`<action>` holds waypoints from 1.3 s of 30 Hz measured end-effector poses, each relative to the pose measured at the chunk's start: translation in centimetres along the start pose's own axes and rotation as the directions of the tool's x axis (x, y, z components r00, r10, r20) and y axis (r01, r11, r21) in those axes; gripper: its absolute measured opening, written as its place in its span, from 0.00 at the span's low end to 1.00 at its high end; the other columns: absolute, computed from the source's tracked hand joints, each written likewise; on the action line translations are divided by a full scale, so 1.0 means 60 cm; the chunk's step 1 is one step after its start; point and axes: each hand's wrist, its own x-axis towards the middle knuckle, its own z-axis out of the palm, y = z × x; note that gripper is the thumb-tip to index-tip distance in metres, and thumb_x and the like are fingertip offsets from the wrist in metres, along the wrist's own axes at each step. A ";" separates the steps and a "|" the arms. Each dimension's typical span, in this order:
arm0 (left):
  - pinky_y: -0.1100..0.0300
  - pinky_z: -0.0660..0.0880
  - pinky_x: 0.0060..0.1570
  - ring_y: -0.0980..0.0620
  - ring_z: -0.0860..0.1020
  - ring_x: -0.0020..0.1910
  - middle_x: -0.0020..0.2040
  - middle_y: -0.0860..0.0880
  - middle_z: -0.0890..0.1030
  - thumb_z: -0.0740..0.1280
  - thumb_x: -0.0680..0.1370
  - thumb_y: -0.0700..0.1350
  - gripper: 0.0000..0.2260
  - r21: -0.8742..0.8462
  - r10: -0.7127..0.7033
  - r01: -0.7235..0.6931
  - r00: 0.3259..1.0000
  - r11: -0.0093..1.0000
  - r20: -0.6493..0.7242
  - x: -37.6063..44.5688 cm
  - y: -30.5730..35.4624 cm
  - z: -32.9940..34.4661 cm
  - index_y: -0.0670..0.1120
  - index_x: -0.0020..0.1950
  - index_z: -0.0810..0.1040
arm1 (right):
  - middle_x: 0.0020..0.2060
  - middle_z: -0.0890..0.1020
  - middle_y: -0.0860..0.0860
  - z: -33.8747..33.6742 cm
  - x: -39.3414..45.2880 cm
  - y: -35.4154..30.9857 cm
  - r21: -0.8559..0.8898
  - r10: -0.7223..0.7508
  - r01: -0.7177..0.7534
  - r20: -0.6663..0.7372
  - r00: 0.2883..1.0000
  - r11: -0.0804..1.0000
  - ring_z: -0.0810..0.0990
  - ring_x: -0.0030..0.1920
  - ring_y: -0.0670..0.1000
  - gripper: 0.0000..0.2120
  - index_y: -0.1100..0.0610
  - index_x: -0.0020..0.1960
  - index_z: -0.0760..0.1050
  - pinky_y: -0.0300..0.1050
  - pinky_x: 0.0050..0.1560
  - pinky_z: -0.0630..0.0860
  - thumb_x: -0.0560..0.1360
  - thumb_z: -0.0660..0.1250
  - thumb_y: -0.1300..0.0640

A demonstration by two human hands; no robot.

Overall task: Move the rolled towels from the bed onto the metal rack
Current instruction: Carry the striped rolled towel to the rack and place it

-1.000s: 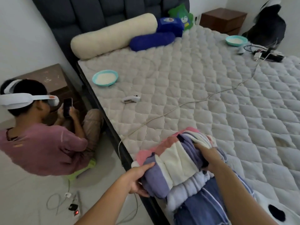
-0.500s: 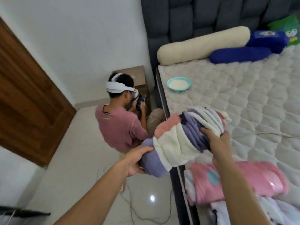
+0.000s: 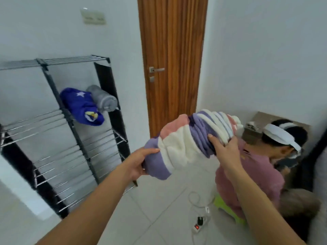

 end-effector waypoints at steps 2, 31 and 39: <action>0.51 0.78 0.45 0.44 0.78 0.54 0.57 0.46 0.81 0.72 0.71 0.46 0.21 -0.082 0.022 -0.029 0.996 0.996 -0.084 -0.010 0.010 -0.099 0.46 0.64 0.76 | 0.65 0.73 0.54 0.107 -0.005 -0.034 -0.006 -0.045 0.046 0.114 0.992 0.999 0.74 0.63 0.55 0.33 0.57 0.71 0.61 0.54 0.64 0.73 0.72 0.71 0.49; 0.36 0.76 0.56 0.43 0.76 0.63 0.67 0.50 0.75 0.71 0.71 0.56 0.29 -0.405 0.114 -0.545 0.687 0.734 -0.717 0.181 0.089 -0.713 0.58 0.70 0.67 | 0.69 0.66 0.61 1.166 0.009 -0.290 0.094 -0.373 0.676 0.885 0.280 0.731 0.66 0.69 0.62 0.44 0.55 0.77 0.49 0.57 0.67 0.69 0.72 0.69 0.43; 0.47 0.80 0.53 0.43 0.78 0.62 0.65 0.45 0.77 0.76 0.69 0.41 0.33 -0.370 0.187 -0.474 0.780 0.799 -0.597 0.248 0.136 -0.785 0.53 0.71 0.67 | 0.70 0.66 0.62 1.309 0.037 -0.306 -0.021 -0.349 0.756 0.878 0.327 0.655 0.65 0.70 0.64 0.43 0.55 0.77 0.48 0.59 0.67 0.68 0.72 0.67 0.42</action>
